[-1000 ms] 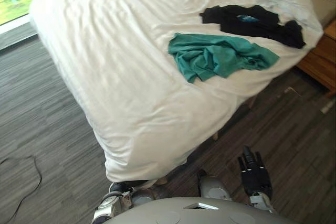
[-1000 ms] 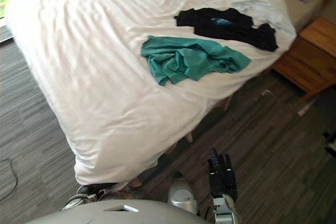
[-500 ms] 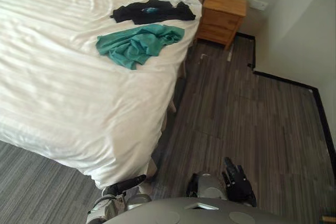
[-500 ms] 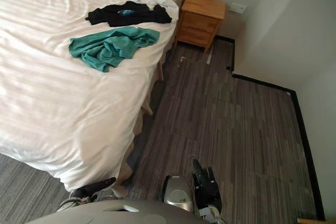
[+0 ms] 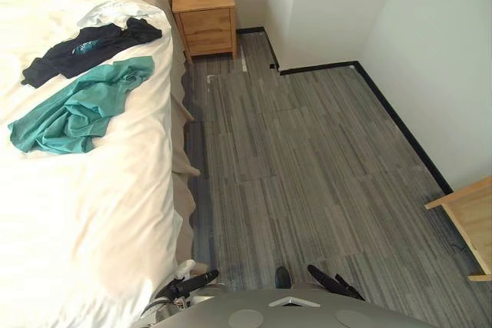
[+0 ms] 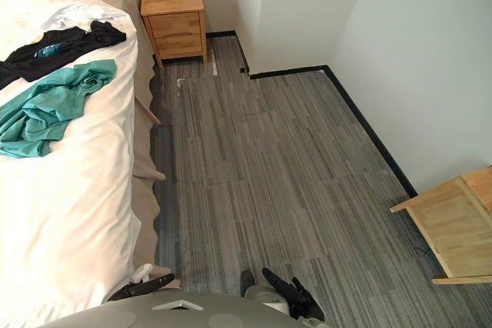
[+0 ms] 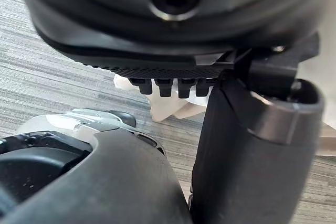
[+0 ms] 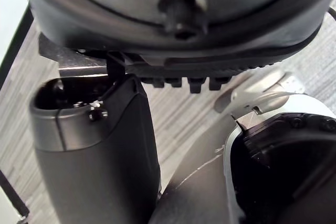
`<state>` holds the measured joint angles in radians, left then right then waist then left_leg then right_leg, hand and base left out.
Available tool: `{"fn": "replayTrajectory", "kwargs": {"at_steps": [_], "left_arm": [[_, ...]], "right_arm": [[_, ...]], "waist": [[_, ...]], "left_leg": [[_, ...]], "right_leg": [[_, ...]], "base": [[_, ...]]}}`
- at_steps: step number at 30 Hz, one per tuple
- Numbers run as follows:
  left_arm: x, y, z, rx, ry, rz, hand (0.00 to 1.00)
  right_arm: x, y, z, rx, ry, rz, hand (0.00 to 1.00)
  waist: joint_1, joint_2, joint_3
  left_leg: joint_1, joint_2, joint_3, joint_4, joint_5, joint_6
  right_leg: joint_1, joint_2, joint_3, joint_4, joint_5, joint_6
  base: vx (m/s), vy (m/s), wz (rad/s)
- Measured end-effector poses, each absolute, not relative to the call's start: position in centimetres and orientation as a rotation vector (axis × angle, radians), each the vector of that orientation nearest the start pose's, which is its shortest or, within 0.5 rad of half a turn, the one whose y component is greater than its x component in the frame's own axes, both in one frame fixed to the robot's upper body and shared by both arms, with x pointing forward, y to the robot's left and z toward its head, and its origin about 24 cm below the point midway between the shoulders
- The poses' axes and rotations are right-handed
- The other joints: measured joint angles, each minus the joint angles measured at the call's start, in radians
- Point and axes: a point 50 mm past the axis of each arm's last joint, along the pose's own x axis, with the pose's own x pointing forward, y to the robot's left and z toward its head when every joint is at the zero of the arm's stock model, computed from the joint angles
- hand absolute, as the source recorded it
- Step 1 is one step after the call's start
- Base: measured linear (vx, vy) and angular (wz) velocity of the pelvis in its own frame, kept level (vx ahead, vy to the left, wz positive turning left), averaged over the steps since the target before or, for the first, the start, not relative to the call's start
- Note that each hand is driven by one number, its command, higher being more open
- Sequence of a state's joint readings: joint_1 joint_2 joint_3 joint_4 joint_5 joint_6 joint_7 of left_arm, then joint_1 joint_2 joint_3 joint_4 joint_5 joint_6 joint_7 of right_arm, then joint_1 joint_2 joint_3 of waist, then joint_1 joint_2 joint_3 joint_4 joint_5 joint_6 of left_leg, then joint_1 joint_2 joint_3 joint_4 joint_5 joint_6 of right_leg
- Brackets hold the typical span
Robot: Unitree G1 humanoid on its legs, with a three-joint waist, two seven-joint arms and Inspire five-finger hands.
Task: Tidy up the quilt and then pick up the clothes from the bed and put them into the laundry hamper
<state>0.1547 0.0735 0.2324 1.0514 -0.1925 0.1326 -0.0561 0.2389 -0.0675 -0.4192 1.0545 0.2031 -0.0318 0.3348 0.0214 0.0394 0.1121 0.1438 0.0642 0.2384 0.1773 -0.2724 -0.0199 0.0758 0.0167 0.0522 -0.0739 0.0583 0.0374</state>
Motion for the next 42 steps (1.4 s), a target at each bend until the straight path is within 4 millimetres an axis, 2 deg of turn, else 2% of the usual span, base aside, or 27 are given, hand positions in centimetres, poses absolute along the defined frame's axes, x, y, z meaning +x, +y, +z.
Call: {"fn": "replayTrajectory", "kwargs": {"at_steps": [7, 9, 11, 12, 13, 14, 15, 16, 17, 19, 21, 22, 23, 25, 26, 27, 28, 30, 31, 32, 34, 35, 37, 39, 40, 41, 42], "left_arm": [[5.4, 20.9, -16.8, -0.194, 1.237, 0.306, 1.0], [5.6, 21.1, -16.7, -0.153, 1.218, 0.29, 1.0], [5.9, 21.0, -16.6, -0.158, 1.172, 0.31, 1.0], [6.3, 21.2, -16.4, -0.15, 1.14, 0.317, 1.0], [7.1, 21.5, -16.1, -0.145, 1.109, 0.316, 1.0], [7.4, 21.4, -16.1, -0.149, 1.095, 0.317, 1.0], [7.9, 21.1, -16.0, -0.158, 1.075, 0.315, 1.0], [8.1, 20.9, -15.9, -0.16, 1.062, 0.31, 1.0], [8.2, 20.3, -15.9, -0.169, 1.055, 0.29, 1.0], [8.4, 19.9, -15.9, -0.185, 1.048, 0.269, 1.0], [8.4, 20.0, -15.9, -0.189, 1.045, 0.262, 1.0], [8.4, 20.0, -15.9, -0.19, 1.047, 0.262, 1.0], [8.2, 20.0, -15.9, -0.203, 1.049, 0.271, 1.0], [7.9, 20.1, -16.1, -0.214, 1.062, 0.284, 1.0], [7.7, 20.3, -16.1, -0.21, 1.076, 0.285, 1.0], [7.8, 20.5, -16.1, -0.209, 1.073, 0.293, 1.0], [7.9, 20.5, -16.1, -0.208, 1.071, 0.294, 1.0], [7.8, 20.9, -16.1, -0.195, 1.088, 0.3, 1.0], [7.9, 21.1, -16.1, -0.188, 1.091, 0.304, 1.0], [7.7, 21.7, -16.0, -0.17, 1.097, 0.309, 1.0], [7.7, 22.5, -15.9, -0.129, 1.115, 0.299, 1.0], [7.7, 22.7, -15.9, -0.105, 1.122, 0.29, 1.0], [8.5, 22.7, -15.7, -0.07, 1.111, 0.265, 1.0], [8.6, 22.5, -15.8, -0.057, 1.128, 0.254, 1.0], [8.8, 22.0, -15.9, -0.055, 1.138, 0.237, 1.0], [9.2, 21.5, -15.9, -0.056, 1.141, 0.224, 1.0], [9.3, 21.5, -15.9, -0.056, 1.137, 0.221, 1.0]], "right_arm": [[4.8, -21.4, -16.6, 0.504, 1.072, -0.448, 1.0], [5.9, -21.2, -16.5, 0.541, 1.047, -0.482, 1.0], [7.5, -21.0, -16.3, 0.554, 1.017, -0.483, 1.0], [8.1, -20.3, -16.3, 0.555, 1.012, -0.469, 1.0], [8.1, -20.1, -16.3, 0.554, 1.02, -0.47, 1.0], [8.1, -20.1, -16.3, 0.547, 1.026, -0.47, 1.0], [8.3, -20.4, -16.2, 0.533, 1.026, -0.473, 1.0], [8.4, -20.9, -16.1, 0.517, 1.021, -0.479, 1.0], [8.6, -21.3, -16.0, 0.509, 1.013, -0.491, 1.0], [8.6, -21.5, -15.9, 0.516, 1.006, -0.5, 1.0], [8.3, -21.5, -16.0, 0.522, 1.016, -0.508, 1.0], [8.1, -21.5, -16.1, 0.52, 1.022, -0.513, 1.0], [7.5, -21.6, -16.2, 0.521, 1.037, -0.523, 1.0], [7.6, -21.5, -16.2, 0.522, 1.036, -0.519, 1.0], [7.5, -21.4, -16.2, 0.521, 1.039, -0.516, 1.0], [7.5, -21.3, -16.3, 0.512, 1.056, -0.504, 1.0], [7.6, -21.2, -16.3, 0.509, 1.058, -0.495, 1.0], [7.8, -21.2, -16.3, 0.512, 1.07, -0.475, 1.0], [8.0, -21.1, -16.3, 0.506, 1.073, -0.458, 1.0], [8.2, -20.9, -16.3, 0.497, 1.08, -0.424, 1.0], [8.2, -20.8, -16.3, 0.477, 1.085, -0.392, 1.0], [8.3, -20.5, -16.4, 0.477, 1.096, -0.375, 1.0], [8.6, -19.8, -16.4, 0.5, 1.092, -0.346, 1.0], [9.4, -20.0, -16.2, 0.526, 1.061, -0.351, 1.0], [9.8, -20.4, -16.0, 0.542, 1.04, -0.354, 1.0], [10.2, -20.8, -15.8, 0.567, 1.012, -0.37, 1.0], [10.4, -20.7, -15.7, 0.576, 1.006, -0.371, 1.0]], "waist": [[0.002, -0.025, 0.022], [0.003, -0.022, 0.032], [0.013, -0.008, 0.034], [0.031, -0.011, 0.042], [0.029, -0.016, 0.046], [0.028, -0.013, 0.049], [0.03, -0.019, 0.061], [0.032, -0.002, 0.067], [0.028, 0.022, 0.076], [0.027, 0.026, 0.082], [0.027, 0.021, 0.084], [0.028, 0.02, 0.084], [0.032, 0.018, 0.083], [0.028, 0.011, 0.08], [0.029, 0.002, 0.073], [0.03, 0.001, 0.066], [0.03, 0.0, 0.066], [0.034, -0.017, 0.055], [0.034, -0.027, 0.056], [0.03, -0.05, 0.06], [0.018, -0.075, 0.058], [0.014, -0.088, 0.053], [0.014, -0.094, 0.055], [0.0, -0.076, 0.068], [-0.003, -0.051, 0.085], [-0.004, -0.029, 0.101], [-0.006, -0.029, 0.104]], "left_leg": [[0.055, -0.008, -0.018, -0.093, 0.063, -0.012], [0.045, 0.005, 0.006, -0.073, 0.056, -0.021], [-0.007, 0.067, 0.06, 0.054, -0.016, -0.053], [-0.054, 0.109, 0.095, 0.195, -0.043, -0.082], [-0.144, 0.15, 0.089, 0.407, -0.024, -0.062], [-0.19, 0.165, 0.069, 0.51, 0.005, -0.043], [-0.244, 0.171, 0.024, 0.629, 0.02, -0.048], [-0.274, 0.162, -0.011, 0.665, -0.002, -0.054], [-0.298, 0.132, -0.025, 0.627, -0.039, -0.053], [-0.312, 0.108, 0.015, 0.505, -0.047, -0.045], [-0.311, 0.092, 0.071, 0.342, -0.012, -0.028], [-0.308, 0.08, 0.094, 0.243, 0.028, -0.022], [-0.298, 0.066, 0.125, 0.135, 0.133, -0.005], [-0.265, 0.059, 0.186, 0.097, 0.204, 0.026], [-0.265, 0.041, 0.198, 0.103, 0.191, 0.055], [-0.282, 0.031, 0.203, 0.158, 0.14, 0.082], [-0.289, 0.031, 0.203, 0.184, 0.115, 0.087], [-0.287, 0.025, 0.199, 0.242, 0.029, 0.096], [-0.278, 0.019, 0.198, 0.25, 0.012, 0.098], [-0.246, 0.003, 0.182, 0.254, -0.015, 0.097], [-0.195, -0.02, 0.133, 0.243, -0.042, 0.093], [-0.165, -0.021, 0.099, 0.225, -0.048, 0.087], [-0.121, -0.015, 0.041, 0.167, -0.043, 0.077], [-0.072, 0.006, -0.01, 0.099, -0.041, 0.07], [-0.03, 0.032, -0.032, 0.057, -0.035, 0.051], [0.011, 0.057, -0.05, 0.022, -0.028, 0.025], [0.027, 0.063, -0.057, 0.005, -0.025, 0.015]], "right_leg": [[0.019, -0.009, -0.09, -0.011, 0.008, 0.011], [0.014, -0.012, -0.138, -0.011, -0.021, -0.02], [0.011, 0.004, -0.258, 0.007, -0.045, -0.055], [0.001, 0.006, -0.266, 0.017, -0.039, -0.046], [-0.002, 0.01, -0.267, 0.023, -0.042, -0.05], [0.002, 0.011, -0.264, 0.027, -0.046, -0.056], [0.013, 0.011, -0.252, 0.046, -0.05, -0.06], [0.017, 0.01, -0.233, 0.061, -0.063, -0.064], [0.029, 0.004, -0.201, 0.056, -0.066, -0.064], [0.052, -0.011, -0.18, 0.038, -0.066, -0.063], [0.087, -0.026, -0.177, 0.018, -0.076, -0.047], [0.104, -0.034, -0.181, 0.008, -0.085, -0.036], [0.13, -0.051, -0.185, -0.01, -0.098, -0.018], [0.154, -0.074, -0.191, -0.01, -0.125, 0.003], [0.16, -0.095, -0.2, -0.005, -0.137, 0.016], [0.158, -0.12, -0.218, 0.013, -0.148, 0.031], [0.153, -0.126, -0.224, 0.036, -0.158, 0.041], [0.066, -0.162, -0.273, 0.304, -0.275, 0.087], [0.018, -0.184, -0.287, 0.43, -0.306, 0.084], [-0.077, -0.238, -0.31, 0.684, -0.305, 0.095], [-0.16, -0.288, -0.321, 0.935, -0.291, 0.127], [-0.183, -0.287, -0.335, 0.98, -0.302, 0.11], [-0.232, -0.247, -0.354, 0.924, -0.324, 0.072], [-0.288, -0.206, -0.371, 0.787, -0.333, 0.056], [-0.321, -0.178, -0.385, 0.651, -0.323, 0.059], [-0.352, -0.151, -0.388, 0.459, -0.258, 0.061], [-0.368, -0.148, -0.386, 0.362, -0.209, 0.067]], "base": [[-0.05, -0.034, 0.15], [-0.09, -0.03, -0.26], [-0.05, -0.087, -0.75], [-0.05, -0.11, -0.79], [-0.08, -0.093, -0.55], [-0.05, -0.111, -0.28], [0.01, -0.077, -0.34], [0.07, -0.048, -0.62], [0.08, -0.011, -0.64], [0.18, -0.016, -0.47], [0.2, -0.008, -0.06], [0.26, 0.015, 0.09], [0.26, 0.02, 0.04], [0.31, 0.025, 0.07], [0.51, 0.032, 0.11], [0.51, 0.031, 0.08], [0.5, 0.036, 0.05], [0.35, 0.041, 0.08], [0.33, 0.043, 0.15], [0.29, 0.016, 0.25], [0.36, -0.085, 0.67], [0.34, -0.155, 0.86], [0.33, -0.204, 0.87], [0.35, -0.262, 0.78], [0.41, -0.325, 0.66], [0.43, -0.339, 0.63], [0.41, -0.367, 0.6]]}}
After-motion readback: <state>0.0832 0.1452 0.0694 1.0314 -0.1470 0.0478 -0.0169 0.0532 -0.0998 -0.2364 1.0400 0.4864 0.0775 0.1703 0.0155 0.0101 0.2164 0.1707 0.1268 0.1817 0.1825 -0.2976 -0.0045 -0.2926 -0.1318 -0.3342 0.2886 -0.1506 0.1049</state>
